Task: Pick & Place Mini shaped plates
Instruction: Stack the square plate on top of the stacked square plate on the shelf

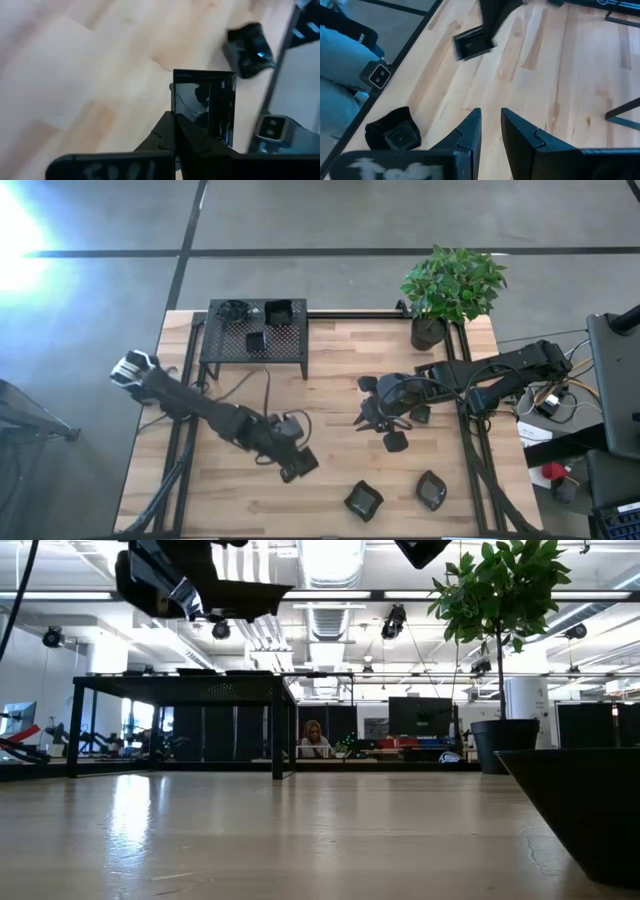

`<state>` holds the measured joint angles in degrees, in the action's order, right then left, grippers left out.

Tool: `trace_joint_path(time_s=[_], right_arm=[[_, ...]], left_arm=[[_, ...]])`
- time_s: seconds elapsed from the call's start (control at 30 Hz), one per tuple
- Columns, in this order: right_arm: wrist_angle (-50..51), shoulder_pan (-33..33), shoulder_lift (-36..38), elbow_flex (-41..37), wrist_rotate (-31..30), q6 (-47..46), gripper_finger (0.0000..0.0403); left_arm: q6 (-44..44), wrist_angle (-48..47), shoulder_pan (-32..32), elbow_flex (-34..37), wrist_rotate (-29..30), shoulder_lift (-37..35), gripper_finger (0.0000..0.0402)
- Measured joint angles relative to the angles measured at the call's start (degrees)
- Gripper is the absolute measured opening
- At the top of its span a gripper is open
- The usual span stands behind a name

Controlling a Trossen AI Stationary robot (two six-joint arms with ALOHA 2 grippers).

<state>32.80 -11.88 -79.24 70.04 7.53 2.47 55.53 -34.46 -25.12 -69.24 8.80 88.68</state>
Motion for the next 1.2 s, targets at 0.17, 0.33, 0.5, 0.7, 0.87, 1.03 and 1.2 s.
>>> trace_joint_path(time_s=[0.17,0.33,0.5,0.7,0.87,1.03,1.2], right_arm=[[0.00,0.01,0.00,0.01,-0.01,-1.33,0.0068],[-0.02,0.02,0.00,0.00,-0.02,-1.41,0.0068],[-0.04,0.00,0.00,0.00,-0.05,-1.12,0.0068],[-0.11,0.02,0.00,0.00,-0.09,-0.56,0.0068],[-0.20,0.02,0.00,0.01,-0.09,-0.54,0.0068],[-0.31,0.01,0.00,0.01,-0.09,-0.54,0.0068],[-0.37,0.01,0.00,0.01,-0.09,-0.54,0.0068]], left_arm=[[-3.26,-6.48,3.10,0.03,2.48,-5.31,0.0000],[-7.64,-11.48,7.57,0.16,3.49,-9.25,0.0000],[-12.79,-14.83,12.65,0.16,3.47,-11.79,0.0000],[-18.18,-17.46,18.29,0.16,2.65,-13.78,0.0000],[-20.82,-18.86,21.99,0.16,2.53,-15.68,0.0000],[-21.62,-18.88,24.17,0.16,2.38,-17.86,0.0000],[-21.56,-18.88,26.34,0.16,2.33,-20.49,0.0000]])
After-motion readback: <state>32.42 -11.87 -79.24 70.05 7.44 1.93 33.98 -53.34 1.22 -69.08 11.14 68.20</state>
